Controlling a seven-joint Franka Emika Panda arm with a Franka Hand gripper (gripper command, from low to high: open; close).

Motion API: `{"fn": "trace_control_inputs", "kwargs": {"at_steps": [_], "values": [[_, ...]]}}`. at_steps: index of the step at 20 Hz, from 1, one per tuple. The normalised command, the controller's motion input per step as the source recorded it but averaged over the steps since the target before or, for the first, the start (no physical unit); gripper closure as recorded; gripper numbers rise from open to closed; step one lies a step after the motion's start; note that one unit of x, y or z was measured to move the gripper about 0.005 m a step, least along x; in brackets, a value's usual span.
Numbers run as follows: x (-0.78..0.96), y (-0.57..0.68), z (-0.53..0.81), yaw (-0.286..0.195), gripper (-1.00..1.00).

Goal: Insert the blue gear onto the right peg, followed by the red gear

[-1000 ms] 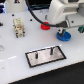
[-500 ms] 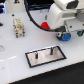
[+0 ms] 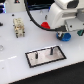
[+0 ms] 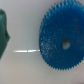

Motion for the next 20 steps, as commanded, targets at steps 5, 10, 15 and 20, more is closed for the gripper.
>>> {"fn": "trace_control_inputs", "kwargs": {"at_steps": [5, 10, 15, 20], "values": [[-0.34, -0.23, -0.01, 0.0, -1.0], [-0.43, -0.37, -0.1, 0.0, -1.0], [-0.32, -0.18, -0.22, 0.0, -1.0], [-0.01, 0.14, -0.22, 0.0, -1.0]]}}
